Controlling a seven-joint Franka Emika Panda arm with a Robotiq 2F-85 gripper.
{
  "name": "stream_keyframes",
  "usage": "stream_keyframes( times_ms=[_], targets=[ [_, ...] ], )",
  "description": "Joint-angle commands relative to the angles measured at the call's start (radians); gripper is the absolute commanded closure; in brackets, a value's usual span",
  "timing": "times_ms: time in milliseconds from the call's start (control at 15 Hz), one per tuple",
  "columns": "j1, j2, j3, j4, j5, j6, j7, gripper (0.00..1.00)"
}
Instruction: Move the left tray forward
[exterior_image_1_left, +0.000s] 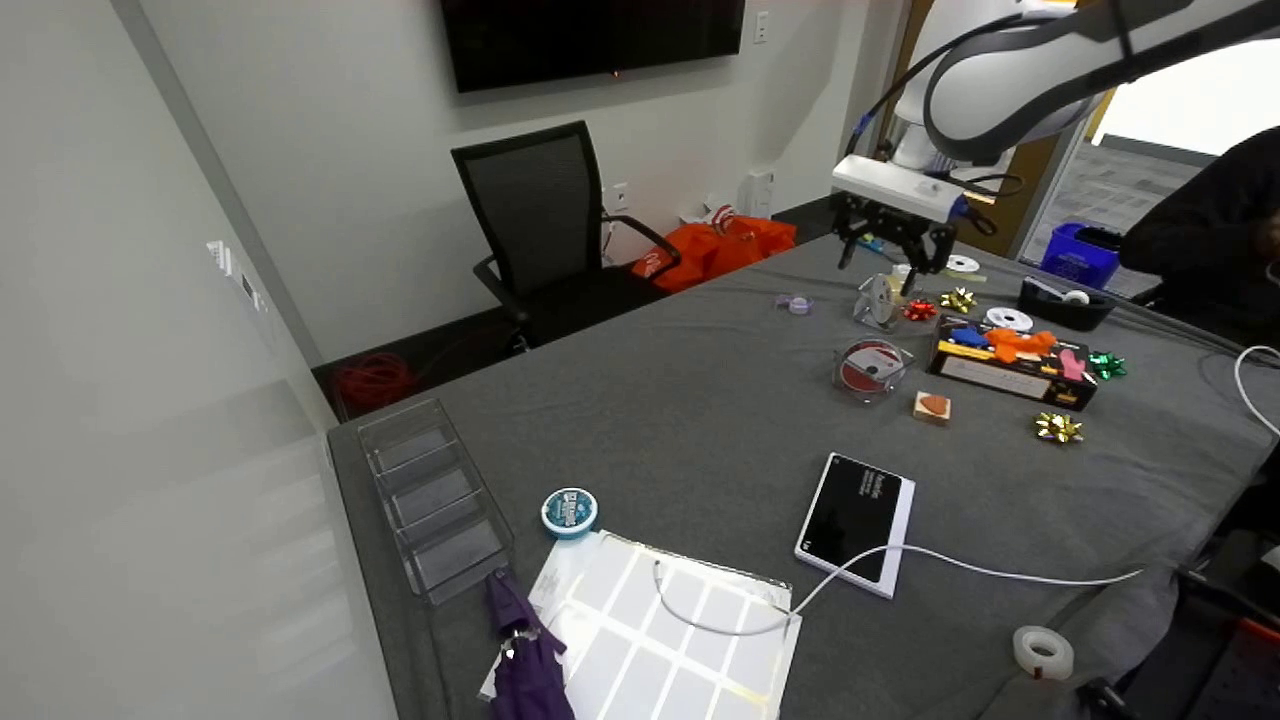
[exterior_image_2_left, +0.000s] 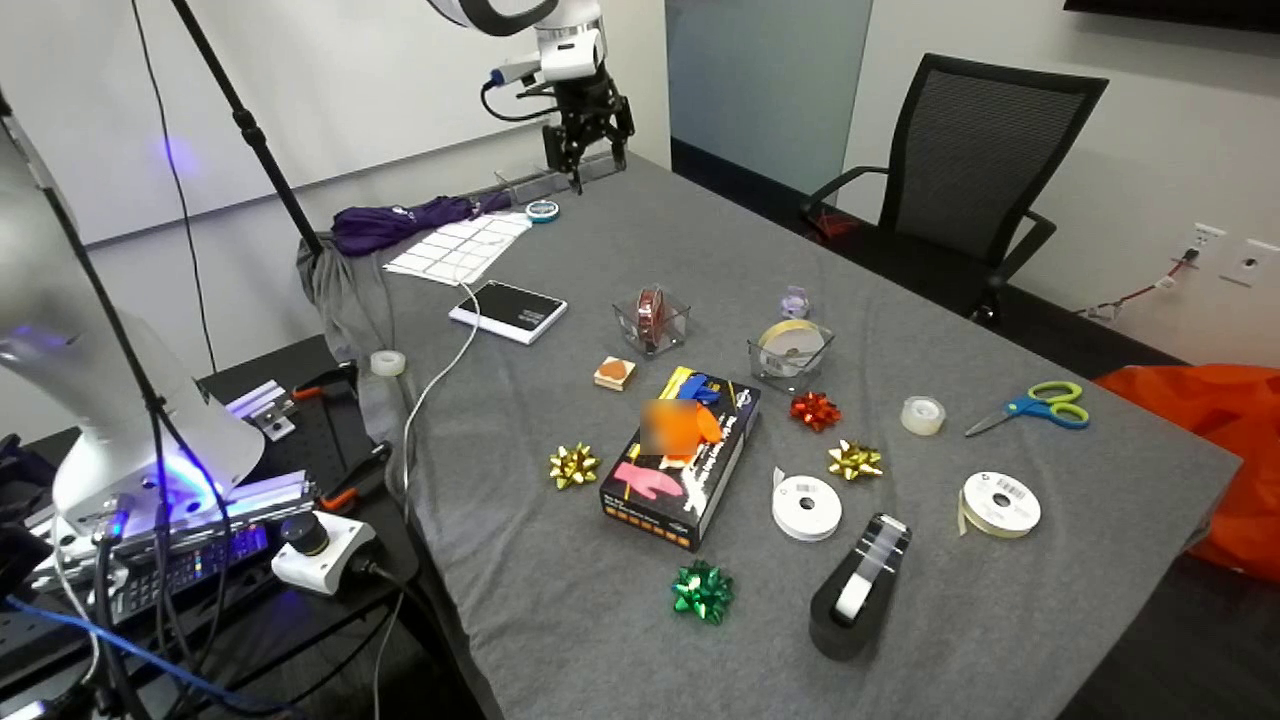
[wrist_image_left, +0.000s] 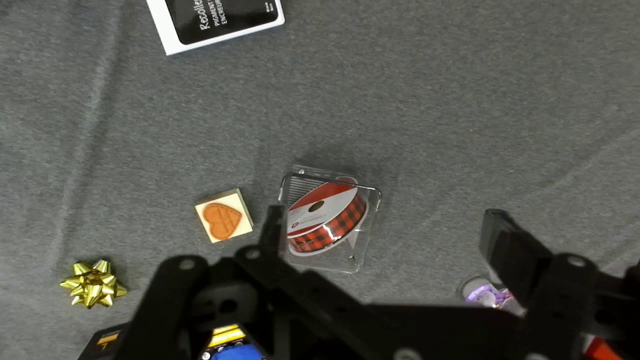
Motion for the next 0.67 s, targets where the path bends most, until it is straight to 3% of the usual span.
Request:
stream_keyframes(
  times_ms=[0,400,600],
  targets=[
    [0.024,-0.001,-0.024,0.002,0.009,-0.003,-0.005,0.0],
    [0.028,-0.001,-0.024,0.002,0.008,-0.003,-0.005,0.0],
    [0.015,0.025,-0.037,-0.02,0.019,0.05,-0.016,0.0]
  ],
)
